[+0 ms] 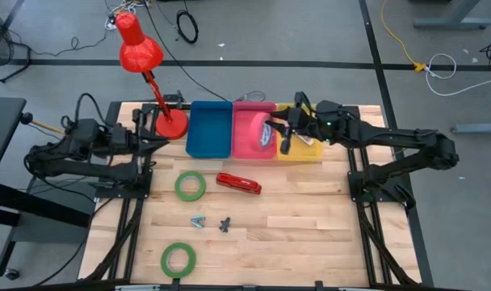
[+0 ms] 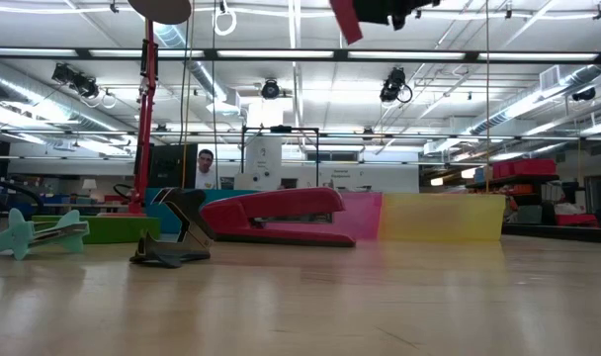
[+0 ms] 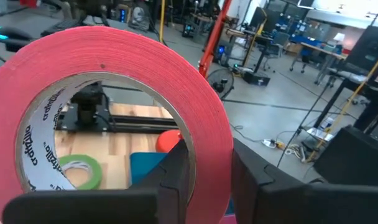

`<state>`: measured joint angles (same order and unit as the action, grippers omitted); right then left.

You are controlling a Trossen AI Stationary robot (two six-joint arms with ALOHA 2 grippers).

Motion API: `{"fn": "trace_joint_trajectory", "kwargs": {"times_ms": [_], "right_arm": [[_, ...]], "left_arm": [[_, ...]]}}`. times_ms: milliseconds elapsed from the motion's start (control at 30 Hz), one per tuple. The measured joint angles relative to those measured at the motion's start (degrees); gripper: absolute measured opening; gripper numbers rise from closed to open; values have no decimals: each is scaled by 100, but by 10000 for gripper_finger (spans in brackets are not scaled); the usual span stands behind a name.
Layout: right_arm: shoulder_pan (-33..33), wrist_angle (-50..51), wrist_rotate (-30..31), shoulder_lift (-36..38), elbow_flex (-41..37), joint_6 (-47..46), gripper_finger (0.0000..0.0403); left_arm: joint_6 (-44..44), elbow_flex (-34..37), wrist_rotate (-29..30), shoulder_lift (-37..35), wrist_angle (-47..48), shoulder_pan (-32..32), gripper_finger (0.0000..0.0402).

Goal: Pick and place Stapler, Stapler remover, tape
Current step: Put the pink tape into the blue bin

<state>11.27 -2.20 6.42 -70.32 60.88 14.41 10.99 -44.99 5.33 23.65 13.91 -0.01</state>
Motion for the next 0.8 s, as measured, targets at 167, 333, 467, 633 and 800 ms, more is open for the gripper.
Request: {"fn": "trace_joint_trajectory", "kwargs": {"times_ms": [167, 333, 467, 633, 800], "right_arm": [[100, -510, -5, -363, -2, 54, 78], [180, -943, -298, -495, -7, 99, 78], [183, -1084, -350, -518, -7, 94, 78], [183, -1114, -442, -518, -7, 94, 78], [183, -1254, -603, -518, -7, 111, 78]], "left_arm": [[334, 1, 187, 418, -91, 35, 35], [338, 2, 226, 1017, -634, 182, 42], [309, 2, -182, 1451, -1018, 354, 77], [136, 2, -690, 1791, -1541, 641, 149], [-246, 2, -1305, 2081, -1958, 982, 223]]}}
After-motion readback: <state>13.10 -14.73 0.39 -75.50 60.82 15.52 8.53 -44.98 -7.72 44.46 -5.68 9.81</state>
